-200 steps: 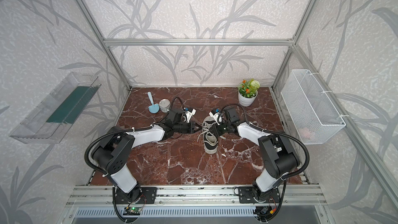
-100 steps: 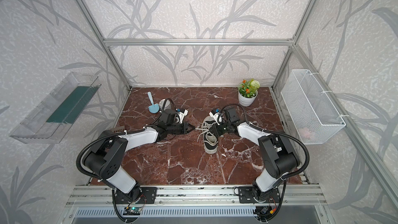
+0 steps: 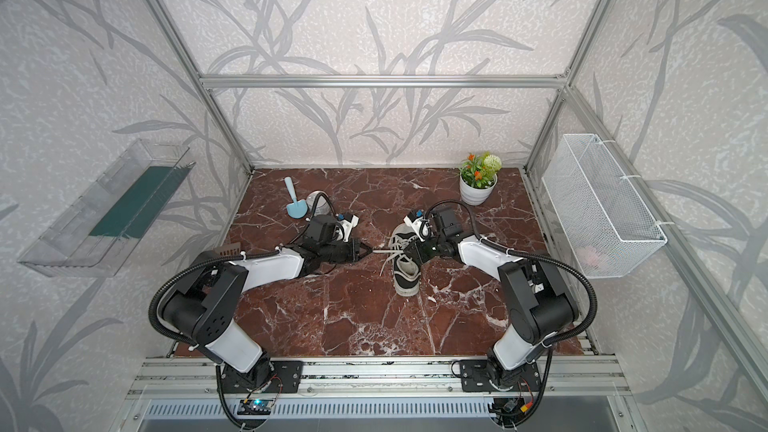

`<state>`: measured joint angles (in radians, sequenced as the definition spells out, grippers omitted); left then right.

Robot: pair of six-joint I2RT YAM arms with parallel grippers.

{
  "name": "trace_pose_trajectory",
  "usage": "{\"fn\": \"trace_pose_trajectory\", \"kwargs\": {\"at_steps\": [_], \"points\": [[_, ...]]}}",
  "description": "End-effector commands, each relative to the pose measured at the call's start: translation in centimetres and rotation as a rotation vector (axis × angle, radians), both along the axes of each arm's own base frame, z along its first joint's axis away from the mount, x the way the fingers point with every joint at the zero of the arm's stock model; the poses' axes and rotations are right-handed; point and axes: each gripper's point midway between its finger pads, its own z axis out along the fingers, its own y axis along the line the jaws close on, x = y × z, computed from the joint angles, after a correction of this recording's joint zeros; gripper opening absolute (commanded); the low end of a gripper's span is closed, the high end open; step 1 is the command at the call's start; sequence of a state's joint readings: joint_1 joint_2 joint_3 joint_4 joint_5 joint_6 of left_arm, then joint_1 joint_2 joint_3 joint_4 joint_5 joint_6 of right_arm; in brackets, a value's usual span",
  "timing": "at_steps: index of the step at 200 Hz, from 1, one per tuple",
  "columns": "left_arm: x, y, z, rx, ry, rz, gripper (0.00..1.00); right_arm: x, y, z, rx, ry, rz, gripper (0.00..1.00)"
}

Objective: Tie the shoes

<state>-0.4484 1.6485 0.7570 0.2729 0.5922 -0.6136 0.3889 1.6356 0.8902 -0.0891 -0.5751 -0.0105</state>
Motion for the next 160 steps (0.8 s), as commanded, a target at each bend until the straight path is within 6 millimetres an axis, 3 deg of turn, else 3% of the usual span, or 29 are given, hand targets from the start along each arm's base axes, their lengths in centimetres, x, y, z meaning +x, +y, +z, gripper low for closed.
{"fn": "trace_pose_trajectory", "kwargs": {"at_steps": [1,9,31,54,101,130,160], "points": [[0.3,0.0,-0.3,-0.024,0.006,0.012,0.00,-0.3,0.1,1.2,0.020,-0.004,0.003,0.18],[0.2,-0.1,-0.3,-0.028,0.008,0.012,0.03,-0.4,0.2,1.6,0.028,-0.008,0.004,0.20],[0.3,0.0,-0.2,-0.027,0.000,0.017,0.26,-0.4,0.3,3.1,0.046,-0.031,-0.001,0.29],[0.5,0.3,0.2,-0.012,-0.015,0.027,0.42,-0.5,-0.1,4.3,0.046,-0.047,-0.013,0.36],[0.9,0.6,0.7,0.014,-0.045,0.038,0.49,0.1,-1.9,5.5,0.026,-0.070,-0.095,0.42],[1.3,0.3,1.0,0.009,-0.050,0.032,0.50,0.7,-3.1,4.9,0.005,-0.032,-0.158,0.43],[1.2,-0.1,1.0,-0.002,-0.042,0.015,0.50,0.3,-2.4,4.0,0.021,0.023,-0.120,0.42]]}}
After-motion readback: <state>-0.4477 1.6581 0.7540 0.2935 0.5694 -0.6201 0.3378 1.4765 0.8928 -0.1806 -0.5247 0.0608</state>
